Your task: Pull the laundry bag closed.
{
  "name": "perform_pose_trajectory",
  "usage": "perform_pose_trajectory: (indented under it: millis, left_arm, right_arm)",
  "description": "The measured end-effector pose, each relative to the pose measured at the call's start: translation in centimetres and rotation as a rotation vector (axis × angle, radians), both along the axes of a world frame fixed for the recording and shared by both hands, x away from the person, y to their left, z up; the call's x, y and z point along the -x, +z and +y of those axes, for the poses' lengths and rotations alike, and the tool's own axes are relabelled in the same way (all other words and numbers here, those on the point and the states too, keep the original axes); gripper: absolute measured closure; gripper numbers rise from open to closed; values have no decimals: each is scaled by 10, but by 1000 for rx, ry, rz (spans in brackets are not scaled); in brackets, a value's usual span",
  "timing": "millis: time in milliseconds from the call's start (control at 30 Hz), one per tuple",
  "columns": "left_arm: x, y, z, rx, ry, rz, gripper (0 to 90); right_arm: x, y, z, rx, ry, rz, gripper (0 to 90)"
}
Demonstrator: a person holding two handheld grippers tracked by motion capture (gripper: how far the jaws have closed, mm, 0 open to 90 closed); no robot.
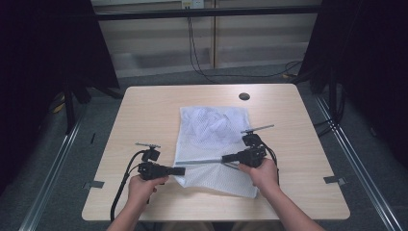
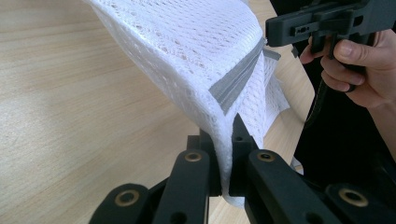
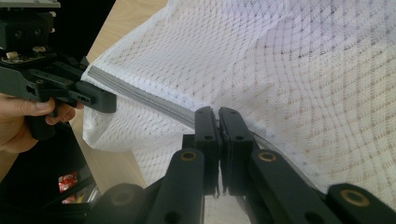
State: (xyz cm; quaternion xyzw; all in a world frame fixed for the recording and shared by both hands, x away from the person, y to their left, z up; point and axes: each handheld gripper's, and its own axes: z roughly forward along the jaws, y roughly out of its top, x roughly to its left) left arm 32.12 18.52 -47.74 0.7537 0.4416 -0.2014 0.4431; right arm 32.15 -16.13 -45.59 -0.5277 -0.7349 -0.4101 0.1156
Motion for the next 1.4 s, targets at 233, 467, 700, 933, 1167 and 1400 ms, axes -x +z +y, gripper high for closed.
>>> perform_pose_trajectory:
  millis: [233, 467, 700, 933, 1167, 1400]
  left_arm:
    - [0, 0, 0, 2, -4, -1, 891]
    - [0, 0, 0, 2, -4, 2, 891]
    - [0, 0, 0, 2, -6, 2, 891]
    - [0, 0, 1, 7, -2, 6, 891]
    - [0, 0, 0, 7, -3, 8, 891]
    - [0, 0, 1, 9, 1, 9, 891]
  right_arm:
    - [0, -1, -2, -1, -8, 9, 869]
    - [0, 0, -3, -2, -3, 4, 869]
    - [0, 0, -7, 8, -7, 2, 869]
    - [1, 0, -11, 10, -8, 4, 869]
    - [2, 2, -14, 9, -12, 2, 869]
    - [3, 2, -18, 14, -18, 0, 869]
